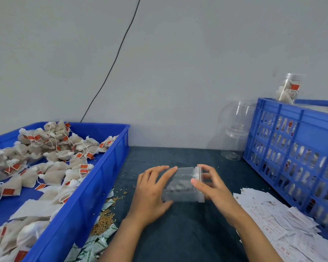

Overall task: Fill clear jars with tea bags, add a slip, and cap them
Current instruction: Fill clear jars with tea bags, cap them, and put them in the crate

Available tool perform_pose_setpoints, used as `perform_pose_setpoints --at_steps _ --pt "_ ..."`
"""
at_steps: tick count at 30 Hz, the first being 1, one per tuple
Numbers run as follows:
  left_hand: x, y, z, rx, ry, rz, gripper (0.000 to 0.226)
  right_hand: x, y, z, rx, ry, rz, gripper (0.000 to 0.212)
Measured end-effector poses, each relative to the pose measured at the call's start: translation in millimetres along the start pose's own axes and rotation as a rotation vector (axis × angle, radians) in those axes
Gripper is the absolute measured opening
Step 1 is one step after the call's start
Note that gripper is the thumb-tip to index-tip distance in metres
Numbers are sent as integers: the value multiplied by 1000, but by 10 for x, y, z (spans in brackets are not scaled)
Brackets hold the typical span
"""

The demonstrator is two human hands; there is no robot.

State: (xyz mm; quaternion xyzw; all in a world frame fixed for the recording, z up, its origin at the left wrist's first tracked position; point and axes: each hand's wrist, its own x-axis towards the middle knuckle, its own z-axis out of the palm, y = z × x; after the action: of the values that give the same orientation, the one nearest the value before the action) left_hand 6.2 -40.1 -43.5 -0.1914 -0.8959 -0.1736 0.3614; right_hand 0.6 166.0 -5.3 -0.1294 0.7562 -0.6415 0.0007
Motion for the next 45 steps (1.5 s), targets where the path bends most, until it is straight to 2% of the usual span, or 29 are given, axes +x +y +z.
perform_pose_setpoints --at_steps 7,9,11,13,16,18,22,27,34,39,45 --pt "13 24 -13 -72 -5 -61 94 -53 -78 -66 -146 -72 -268 67" --pt "17 2 -38 -87 -23 -87 94 -61 -109 -114 -270 -91 -354 73" --pt "19 -49 -81 -162 -21 -179 95 -51 -137 -182 -388 -67 -430 79" --pt "17 -110 -114 -320 45 -343 95 -26 -143 -216 -370 22 -464 80" --pt "23 -146 -79 -601 108 -561 89 15 -71 -134 -193 155 -397 73" --pt "27 -137 -27 -711 85 -630 85 45 33 -71 -172 165 -300 70" --pt "38 -111 41 -869 -23 -675 85 66 209 -55 -367 114 -174 65" --pt "31 -96 24 -1004 -156 -671 93 51 285 -79 -425 15 -87 64" --pt "-9 -93 16 -930 -322 -624 95 65 330 -202 -648 -114 -34 61" --pt "-9 -86 -2 -793 -353 -555 90 83 378 -229 -697 -175 32 57" --pt "-43 -149 58 -816 -371 -581 83 66 371 -247 -771 -213 74 58"
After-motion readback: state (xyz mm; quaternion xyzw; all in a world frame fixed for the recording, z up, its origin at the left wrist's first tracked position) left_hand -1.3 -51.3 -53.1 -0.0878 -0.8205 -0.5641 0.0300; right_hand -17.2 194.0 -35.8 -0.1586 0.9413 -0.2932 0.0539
